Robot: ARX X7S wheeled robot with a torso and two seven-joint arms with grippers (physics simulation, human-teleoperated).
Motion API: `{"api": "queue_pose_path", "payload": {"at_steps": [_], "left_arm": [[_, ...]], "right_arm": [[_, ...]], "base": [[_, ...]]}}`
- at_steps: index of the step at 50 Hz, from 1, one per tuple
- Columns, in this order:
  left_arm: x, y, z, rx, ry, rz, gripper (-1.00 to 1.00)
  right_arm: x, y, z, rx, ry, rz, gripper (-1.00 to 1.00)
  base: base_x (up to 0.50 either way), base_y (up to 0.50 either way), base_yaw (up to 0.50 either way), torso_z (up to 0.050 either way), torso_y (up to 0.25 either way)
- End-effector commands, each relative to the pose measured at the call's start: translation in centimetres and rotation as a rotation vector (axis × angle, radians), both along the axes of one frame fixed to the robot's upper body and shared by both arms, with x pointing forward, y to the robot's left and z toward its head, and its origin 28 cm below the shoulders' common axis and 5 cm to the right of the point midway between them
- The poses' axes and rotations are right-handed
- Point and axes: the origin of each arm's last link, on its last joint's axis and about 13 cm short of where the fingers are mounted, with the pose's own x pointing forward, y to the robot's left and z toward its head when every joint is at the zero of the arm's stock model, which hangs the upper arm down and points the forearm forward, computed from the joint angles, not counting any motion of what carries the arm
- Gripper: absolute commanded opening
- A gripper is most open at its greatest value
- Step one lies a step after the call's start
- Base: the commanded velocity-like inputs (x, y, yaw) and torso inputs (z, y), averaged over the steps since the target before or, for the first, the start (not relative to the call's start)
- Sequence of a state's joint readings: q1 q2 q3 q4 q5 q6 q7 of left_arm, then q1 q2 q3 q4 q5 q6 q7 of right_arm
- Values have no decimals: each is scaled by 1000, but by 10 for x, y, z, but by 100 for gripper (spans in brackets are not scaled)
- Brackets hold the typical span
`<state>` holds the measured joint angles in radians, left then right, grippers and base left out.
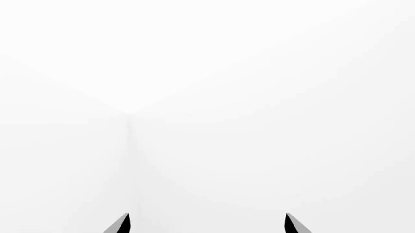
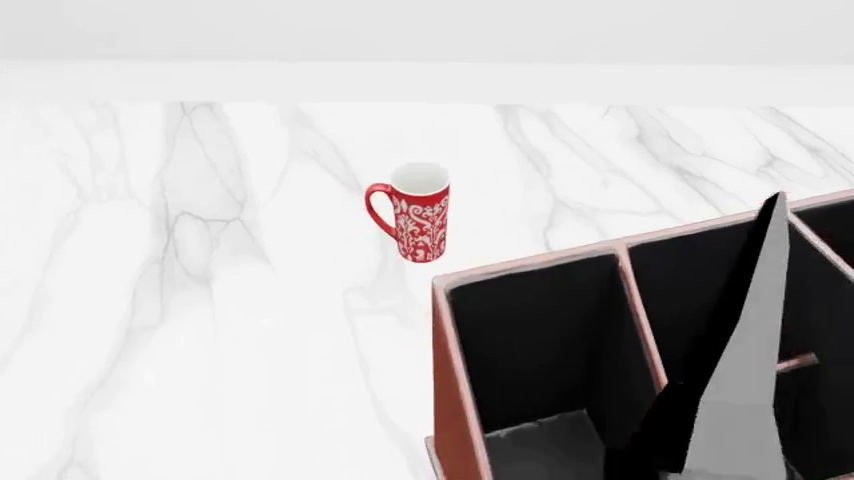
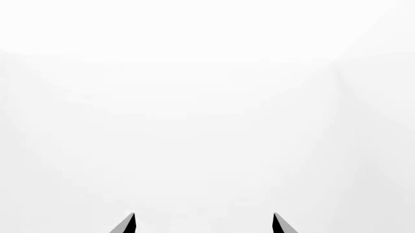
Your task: Pick up the book and place it in the left compartment of the caddy.
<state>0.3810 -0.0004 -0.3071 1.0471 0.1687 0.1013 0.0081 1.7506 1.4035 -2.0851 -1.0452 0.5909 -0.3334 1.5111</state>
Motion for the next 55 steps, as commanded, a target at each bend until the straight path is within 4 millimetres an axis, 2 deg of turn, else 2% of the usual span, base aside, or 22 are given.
{"api": "queue_pose_path", "payload": {"at_steps": [1,14,16,24,27,36,48,55], "left_arm": [[-1,1,0,-9,-2,-3,100],[-3,1,-1,-12,-2,-1,100],[-4,1,-1,-12,-3,0,100],[-3,0,-1,-13,-2,-1,100],[-2,0,-1,-12,-2,-2,100],[-1,0,0,-12,-1,-3,100],[0,0,0,-12,1,-3,100],[-2,1,-1,-12,-1,0,100]], "right_arm": [[10,-8,21,-73,93,-48,100],[4,-26,57,-103,142,-129,100],[3,-27,59,-113,176,-172,100],[0,-27,66,-217,234,-127,100],[2,-27,71,-203,269,-103,100],[28,-34,79,-309,296,-110,100],[74,-43,104,-358,375,-130,100],[91,-41,105,-407,407,-119,100]], "base": [[0,0,0,0,0],[0,0,0,0,0],[0,0,0,0,0],[0,0,0,0,0],[0,0,0,0,0],[0,0,0,0,0],[0,0,0,0,0],[0,0,0,0,0]]}}
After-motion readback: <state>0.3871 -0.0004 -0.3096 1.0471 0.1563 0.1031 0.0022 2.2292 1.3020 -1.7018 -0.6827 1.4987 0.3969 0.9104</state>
